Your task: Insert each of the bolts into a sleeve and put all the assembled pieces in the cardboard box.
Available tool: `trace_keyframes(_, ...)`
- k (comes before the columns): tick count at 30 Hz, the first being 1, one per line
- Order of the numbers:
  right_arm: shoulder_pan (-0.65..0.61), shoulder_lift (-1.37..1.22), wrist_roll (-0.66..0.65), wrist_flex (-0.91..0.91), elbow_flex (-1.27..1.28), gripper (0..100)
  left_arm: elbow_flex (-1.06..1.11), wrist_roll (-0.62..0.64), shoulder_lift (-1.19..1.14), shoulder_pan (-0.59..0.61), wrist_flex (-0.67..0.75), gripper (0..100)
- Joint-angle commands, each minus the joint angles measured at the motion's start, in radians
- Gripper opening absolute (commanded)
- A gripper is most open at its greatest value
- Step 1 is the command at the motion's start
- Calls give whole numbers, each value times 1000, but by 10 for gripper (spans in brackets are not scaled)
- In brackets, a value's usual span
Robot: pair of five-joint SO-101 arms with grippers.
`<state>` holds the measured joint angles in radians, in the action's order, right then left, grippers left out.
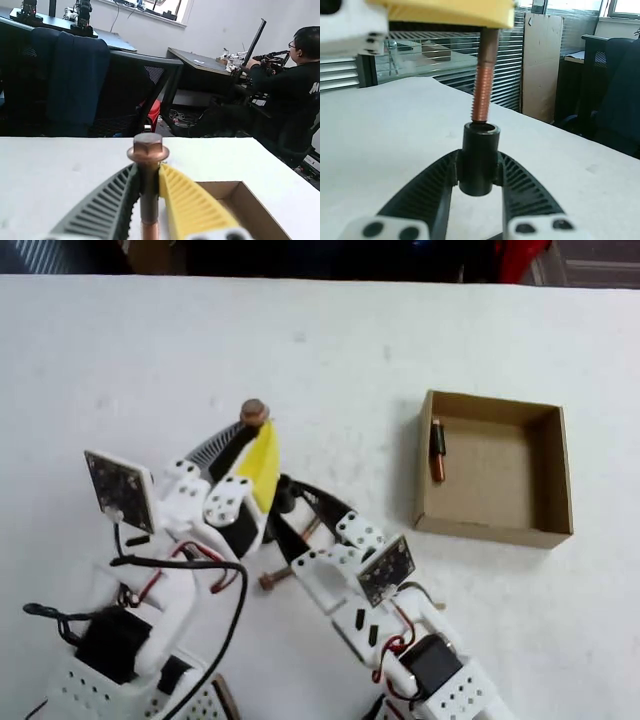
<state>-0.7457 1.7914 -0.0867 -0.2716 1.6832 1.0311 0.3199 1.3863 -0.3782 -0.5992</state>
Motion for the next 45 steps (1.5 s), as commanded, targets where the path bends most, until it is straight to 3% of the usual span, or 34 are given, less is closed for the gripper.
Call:
trace_keyframes(1, -2, 8, -5, 24, 8, 17, -11, 12, 8, -16, 40, 24)
trace_keyframes(8, -5, 8, -6, 24, 8, 17, -9, 9, 8, -76, 40, 24)
trace_keyframes(21, -2, 8, -6, 22, 8, 17, -9, 5, 8, -71, 32, 24)
trace_keyframes(25, -2, 8, -6, 21, 8, 17, -8, -58, 8, -71, 32, 24)
trace_keyframes(45, -2, 8, -6, 21, 8, 17, 83, -123, 13, -81, 83, 24)
